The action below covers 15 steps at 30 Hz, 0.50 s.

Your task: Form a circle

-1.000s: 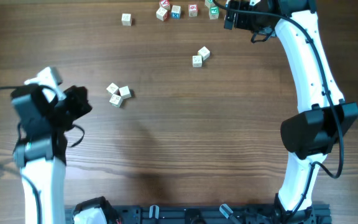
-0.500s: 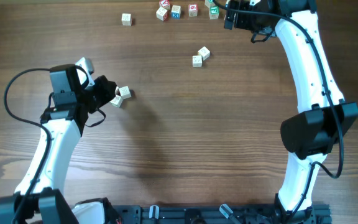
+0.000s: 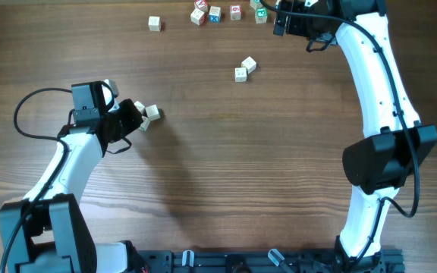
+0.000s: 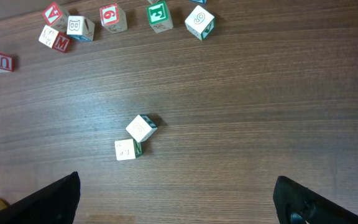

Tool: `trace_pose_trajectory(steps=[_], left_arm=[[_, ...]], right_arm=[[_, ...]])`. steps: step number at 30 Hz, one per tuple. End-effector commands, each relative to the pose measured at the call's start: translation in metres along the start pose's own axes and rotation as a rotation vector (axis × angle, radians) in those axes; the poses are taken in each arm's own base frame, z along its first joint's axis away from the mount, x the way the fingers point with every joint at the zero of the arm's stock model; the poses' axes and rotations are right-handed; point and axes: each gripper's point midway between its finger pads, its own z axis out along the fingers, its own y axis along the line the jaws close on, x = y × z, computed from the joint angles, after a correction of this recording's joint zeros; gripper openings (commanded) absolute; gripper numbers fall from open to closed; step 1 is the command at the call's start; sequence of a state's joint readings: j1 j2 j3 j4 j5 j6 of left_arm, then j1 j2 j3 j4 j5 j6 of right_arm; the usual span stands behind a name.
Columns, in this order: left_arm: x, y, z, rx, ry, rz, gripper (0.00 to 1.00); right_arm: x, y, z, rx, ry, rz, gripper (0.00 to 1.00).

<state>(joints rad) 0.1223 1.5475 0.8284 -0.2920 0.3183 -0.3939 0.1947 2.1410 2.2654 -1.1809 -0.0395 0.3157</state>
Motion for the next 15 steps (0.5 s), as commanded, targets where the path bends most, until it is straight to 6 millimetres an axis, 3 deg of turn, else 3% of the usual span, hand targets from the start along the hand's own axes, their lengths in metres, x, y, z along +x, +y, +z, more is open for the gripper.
trace_pose_trajectory(steps=[1, 15], left_arm=[[0.002, 0.011, 0.002, -0.059, -0.003, 0.015, 0.04], [-0.015, 0.009, 0.002, -0.057, -0.074, 0.034, 0.04]], right_arm=[[-0.009, 0.001, -0.019, 0.001, -0.049, -0.001, 1.00], [-0.009, 0.001, -0.019, 0.001, -0.049, -0.001, 1.00]])
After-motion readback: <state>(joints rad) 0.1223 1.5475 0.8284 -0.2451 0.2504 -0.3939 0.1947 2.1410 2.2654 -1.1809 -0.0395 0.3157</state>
